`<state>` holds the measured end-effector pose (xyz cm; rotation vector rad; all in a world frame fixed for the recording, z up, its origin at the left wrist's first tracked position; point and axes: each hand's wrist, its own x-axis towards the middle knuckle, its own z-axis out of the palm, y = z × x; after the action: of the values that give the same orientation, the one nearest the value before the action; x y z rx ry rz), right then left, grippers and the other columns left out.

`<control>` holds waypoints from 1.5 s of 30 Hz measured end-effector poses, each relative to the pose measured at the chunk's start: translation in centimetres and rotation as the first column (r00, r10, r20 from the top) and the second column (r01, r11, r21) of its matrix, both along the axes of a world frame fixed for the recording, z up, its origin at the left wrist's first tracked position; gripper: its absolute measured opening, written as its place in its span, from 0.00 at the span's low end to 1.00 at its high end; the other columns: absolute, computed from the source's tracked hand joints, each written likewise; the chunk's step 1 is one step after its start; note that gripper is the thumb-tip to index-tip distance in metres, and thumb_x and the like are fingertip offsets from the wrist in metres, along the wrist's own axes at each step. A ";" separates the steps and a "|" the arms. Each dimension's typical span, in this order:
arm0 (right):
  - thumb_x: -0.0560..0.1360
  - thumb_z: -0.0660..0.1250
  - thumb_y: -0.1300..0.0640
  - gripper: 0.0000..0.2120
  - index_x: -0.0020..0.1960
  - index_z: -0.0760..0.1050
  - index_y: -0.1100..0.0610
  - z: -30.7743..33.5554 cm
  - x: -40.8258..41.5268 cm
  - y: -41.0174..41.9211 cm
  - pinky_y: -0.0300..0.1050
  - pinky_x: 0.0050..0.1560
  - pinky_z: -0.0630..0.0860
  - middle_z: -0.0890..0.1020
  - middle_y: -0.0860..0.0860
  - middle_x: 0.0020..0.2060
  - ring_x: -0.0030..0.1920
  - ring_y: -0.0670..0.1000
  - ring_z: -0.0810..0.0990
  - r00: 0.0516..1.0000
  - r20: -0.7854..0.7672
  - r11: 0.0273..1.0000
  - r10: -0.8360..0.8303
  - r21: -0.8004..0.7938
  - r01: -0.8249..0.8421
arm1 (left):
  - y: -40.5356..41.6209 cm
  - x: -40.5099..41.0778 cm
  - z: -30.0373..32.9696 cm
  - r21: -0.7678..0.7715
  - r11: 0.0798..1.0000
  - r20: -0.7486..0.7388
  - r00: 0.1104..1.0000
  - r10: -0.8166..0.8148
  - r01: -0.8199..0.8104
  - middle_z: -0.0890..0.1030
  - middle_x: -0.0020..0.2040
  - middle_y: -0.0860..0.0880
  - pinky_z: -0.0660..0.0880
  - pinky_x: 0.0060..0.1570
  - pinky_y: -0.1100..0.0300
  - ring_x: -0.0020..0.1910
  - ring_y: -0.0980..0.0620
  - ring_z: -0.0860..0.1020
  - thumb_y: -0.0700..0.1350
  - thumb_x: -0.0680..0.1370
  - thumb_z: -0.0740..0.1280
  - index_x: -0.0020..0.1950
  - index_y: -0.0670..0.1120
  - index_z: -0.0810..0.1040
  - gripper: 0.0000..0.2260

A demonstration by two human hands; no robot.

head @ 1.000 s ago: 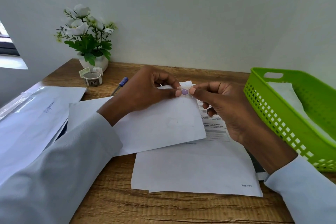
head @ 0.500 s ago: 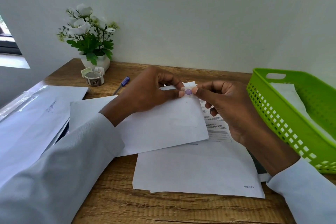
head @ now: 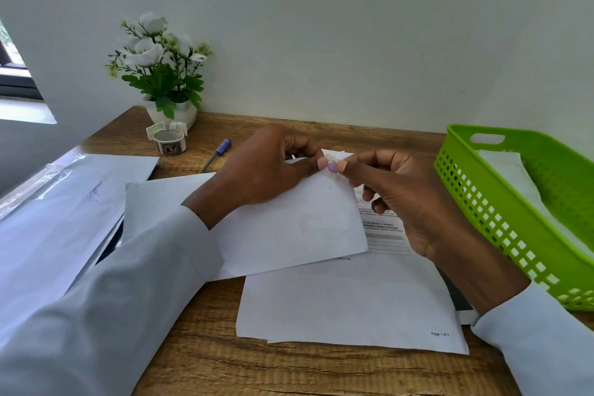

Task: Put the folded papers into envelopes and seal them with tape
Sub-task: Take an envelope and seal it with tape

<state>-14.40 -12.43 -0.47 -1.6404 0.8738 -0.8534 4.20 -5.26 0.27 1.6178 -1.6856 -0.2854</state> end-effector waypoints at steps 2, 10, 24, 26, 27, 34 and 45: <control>0.64 0.80 0.47 0.13 0.45 0.85 0.52 0.1 0.0 0.0 0.35 0.27 0.68 0.82 0.46 0.33 0.30 0.42 0.74 0.999 0.037 0.997 -0.016 -0.070 0.019 | 0.1 -0.1 0.0 0.004 1.000 0.006 1.000 0.001 -0.001 0.85 0.47 0.52 0.79 0.51 0.48 0.47 0.53 0.81 0.48 0.78 0.69 0.50 0.48 0.85 0.07; 0.70 0.78 0.57 0.03 0.41 0.86 0.56 0.1 0.1 0.2 0.26 0.27 0.68 0.85 0.43 0.32 0.28 0.37 0.78 0.999 0.035 0.993 0.023 -0.118 -0.019 | 0.1 -0.2 0.0 0.004 1.000 -0.001 1.000 -0.024 0.024 0.85 0.47 0.53 0.79 0.53 0.49 0.48 0.54 0.82 0.47 0.77 0.70 0.49 0.49 0.85 0.05; 0.65 0.81 0.58 0.06 0.40 0.86 0.57 -0.2 0.0 -0.4 0.29 0.25 0.66 0.85 0.45 0.30 0.26 0.38 0.75 0.991 0.135 0.999 -0.004 -0.051 0.011 | 0.1 0.0 -0.1 -0.027 1.000 -0.125 0.992 -0.016 0.013 0.85 0.46 0.50 0.79 0.52 0.45 0.47 0.52 0.83 0.43 0.73 0.75 0.53 0.52 0.80 0.11; 0.66 0.80 0.59 0.06 0.41 0.86 0.58 -0.3 0.2 -0.3 0.27 0.25 0.67 0.84 0.44 0.30 0.26 0.37 0.77 0.987 0.158 0.997 -0.009 -0.078 0.021 | 0.1 0.0 -0.2 -0.030 1.000 -0.143 0.990 -0.009 0.005 0.85 0.44 0.52 0.80 0.51 0.46 0.45 0.53 0.83 0.44 0.72 0.76 0.54 0.52 0.79 0.13; 0.66 0.80 0.60 0.06 0.41 0.86 0.58 -0.4 0.2 -0.2 0.27 0.26 0.68 0.85 0.44 0.29 0.27 0.37 0.77 0.986 0.166 0.996 -0.010 -0.091 0.025 | 0.1 0.0 -0.2 -0.029 1.000 -0.147 0.989 -0.005 0.001 0.85 0.44 0.52 0.80 0.52 0.46 0.45 0.54 0.83 0.44 0.72 0.76 0.55 0.53 0.79 0.14; 0.66 0.81 0.58 0.05 0.40 0.86 0.56 -0.7 0.6 -0.1 0.41 0.42 0.80 0.87 0.50 0.37 0.40 0.49 0.86 0.992 0.119 0.985 -0.046 -0.162 0.065 | 0.0 0.0 -0.2 -0.033 0.999 -0.164 0.986 -0.001 -0.004 0.86 0.44 0.53 0.80 0.52 0.48 0.45 0.56 0.84 0.46 0.71 0.77 0.56 0.51 0.79 0.16; 0.62 0.82 0.45 0.18 0.47 0.80 0.48 -0.9 0.7 -0.2 0.44 0.34 0.75 0.82 0.44 0.27 0.29 0.43 0.79 0.983 -0.027 0.920 -0.180 -0.359 0.158 | -0.2 -0.3 -0.6 -0.046 0.999 -0.156 0.988 0.015 -0.023 0.85 0.39 0.55 0.78 0.43 0.60 0.40 0.55 0.83 0.49 0.71 0.77 0.54 0.50 0.82 0.13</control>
<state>-13.71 -12.59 -1.36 -1.9304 0.9536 -1.1404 3.90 -5.45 -0.33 1.5354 -1.5464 -0.3510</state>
